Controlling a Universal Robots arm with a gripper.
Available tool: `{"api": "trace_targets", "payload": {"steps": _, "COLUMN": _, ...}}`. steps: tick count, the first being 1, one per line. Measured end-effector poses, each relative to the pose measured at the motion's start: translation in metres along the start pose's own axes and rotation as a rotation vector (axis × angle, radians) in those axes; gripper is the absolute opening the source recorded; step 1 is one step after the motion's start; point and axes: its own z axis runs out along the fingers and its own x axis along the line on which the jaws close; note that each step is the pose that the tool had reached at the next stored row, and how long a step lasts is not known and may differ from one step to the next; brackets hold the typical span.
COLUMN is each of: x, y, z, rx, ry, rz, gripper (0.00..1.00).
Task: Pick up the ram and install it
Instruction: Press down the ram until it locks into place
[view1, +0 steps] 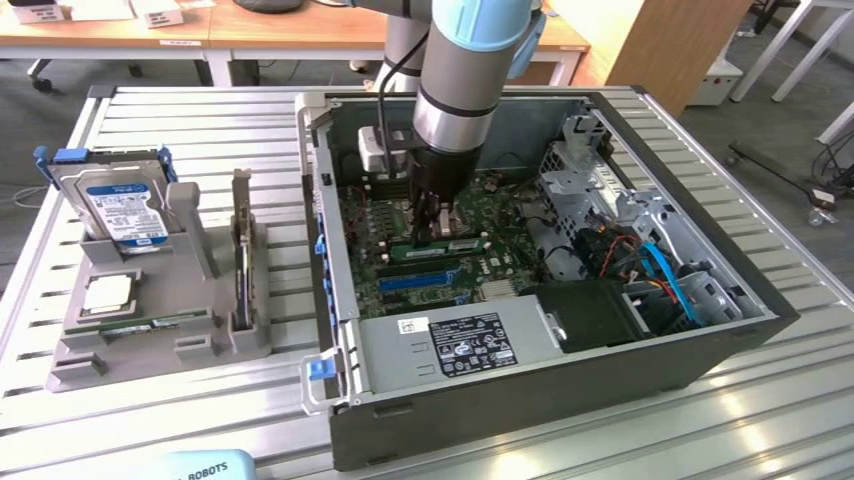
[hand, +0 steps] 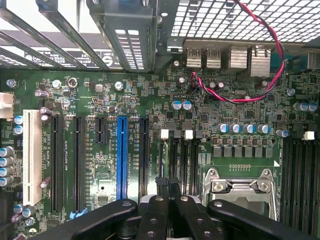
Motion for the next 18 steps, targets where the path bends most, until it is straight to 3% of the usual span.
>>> {"api": "trace_targets", "payload": {"steps": 18, "x": 0.0, "y": 0.0, "z": 0.0012, "rx": 0.0001, "ry": -0.0002, "rz": 0.0, "gripper": 0.1}}
